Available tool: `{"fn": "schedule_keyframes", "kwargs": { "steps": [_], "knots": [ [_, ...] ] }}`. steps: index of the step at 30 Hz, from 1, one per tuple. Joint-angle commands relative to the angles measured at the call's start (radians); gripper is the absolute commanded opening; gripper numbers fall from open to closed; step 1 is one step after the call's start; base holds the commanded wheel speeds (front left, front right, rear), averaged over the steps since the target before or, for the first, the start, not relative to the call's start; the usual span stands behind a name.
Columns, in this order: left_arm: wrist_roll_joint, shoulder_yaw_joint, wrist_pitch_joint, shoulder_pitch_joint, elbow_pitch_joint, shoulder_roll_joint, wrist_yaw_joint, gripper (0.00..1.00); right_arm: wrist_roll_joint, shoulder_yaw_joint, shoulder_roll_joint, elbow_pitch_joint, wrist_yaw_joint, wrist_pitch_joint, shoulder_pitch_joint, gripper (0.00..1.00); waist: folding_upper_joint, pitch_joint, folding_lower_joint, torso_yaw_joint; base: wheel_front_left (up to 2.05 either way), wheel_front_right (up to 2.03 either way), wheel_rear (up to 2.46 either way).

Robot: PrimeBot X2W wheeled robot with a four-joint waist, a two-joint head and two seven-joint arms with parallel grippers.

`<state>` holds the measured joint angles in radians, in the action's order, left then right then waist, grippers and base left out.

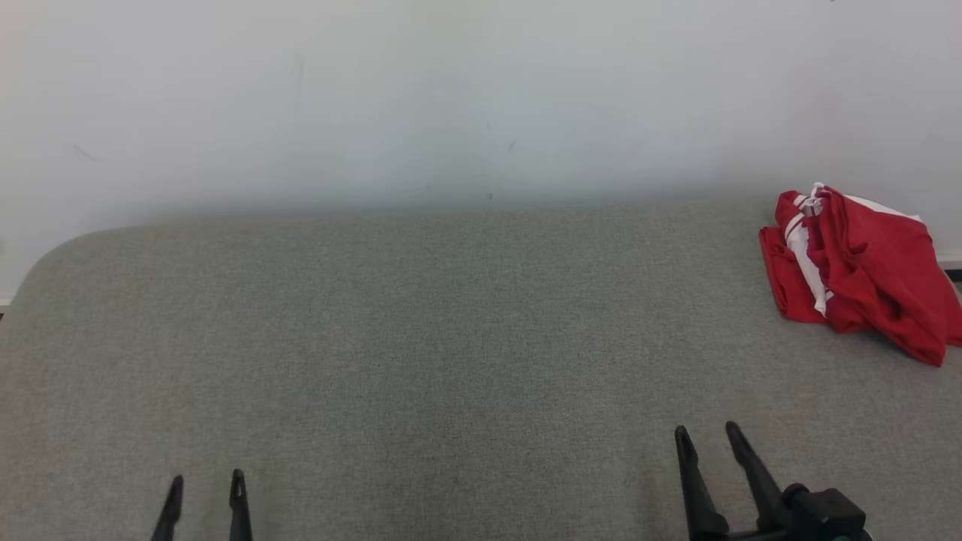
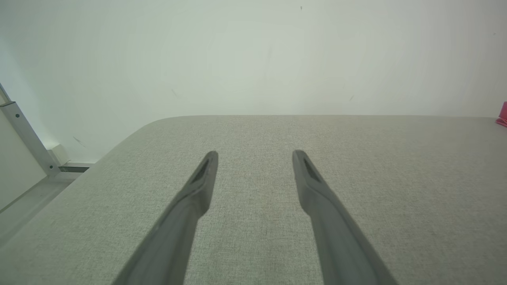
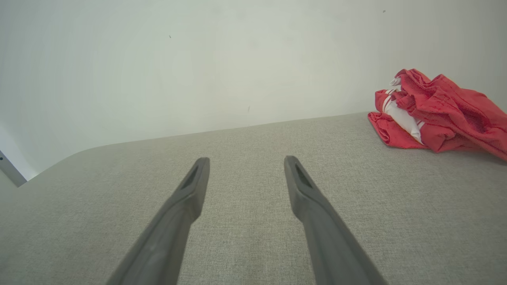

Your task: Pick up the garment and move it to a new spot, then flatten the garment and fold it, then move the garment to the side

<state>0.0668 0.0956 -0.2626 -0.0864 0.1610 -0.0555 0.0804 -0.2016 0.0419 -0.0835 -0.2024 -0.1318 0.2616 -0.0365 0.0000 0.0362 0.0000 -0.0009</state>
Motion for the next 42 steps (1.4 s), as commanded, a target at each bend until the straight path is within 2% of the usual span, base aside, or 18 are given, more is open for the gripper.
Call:
{"fn": "schedule_keyframes", "kwargs": {
  "steps": [1, 4, 28, 42],
  "knots": [
    [0.001, 0.000, 0.001, 0.001, 0.005, 0.001, 0.000, 0.00, -0.001, 0.000, 0.000, -0.004, 0.000, -0.001, -0.002, 0.00, 0.0000, 0.000, 0.0000, 0.000, 0.00, 0.00, 0.00],
    [0.020, 0.007, 0.014, 0.008, 0.033, 0.004, 0.000, 0.00, -0.022, -0.001, 0.001, -0.021, 0.000, -0.008, -0.007, 0.00, 0.0000, -0.001, 0.0000, 0.000, 0.00, 0.00, 0.00],
    [0.486, 0.007, 0.122, 0.064, 0.043, 0.004, 0.016, 0.00, -0.449, -0.043, 0.006, -0.026, 0.000, -0.115, 0.042, 0.00, 0.0000, -0.008, 0.0000, 0.000, 0.00, 0.00, 0.00],
    [0.687, 0.009, 0.170, 0.090, 0.050, 0.004, 0.023, 0.00, -0.634, -0.062, 0.010, -0.028, 0.001, -0.163, 0.063, 0.00, 0.0000, -0.012, 0.0000, 0.000, 0.00, 0.00, 0.00]
  ]
}}
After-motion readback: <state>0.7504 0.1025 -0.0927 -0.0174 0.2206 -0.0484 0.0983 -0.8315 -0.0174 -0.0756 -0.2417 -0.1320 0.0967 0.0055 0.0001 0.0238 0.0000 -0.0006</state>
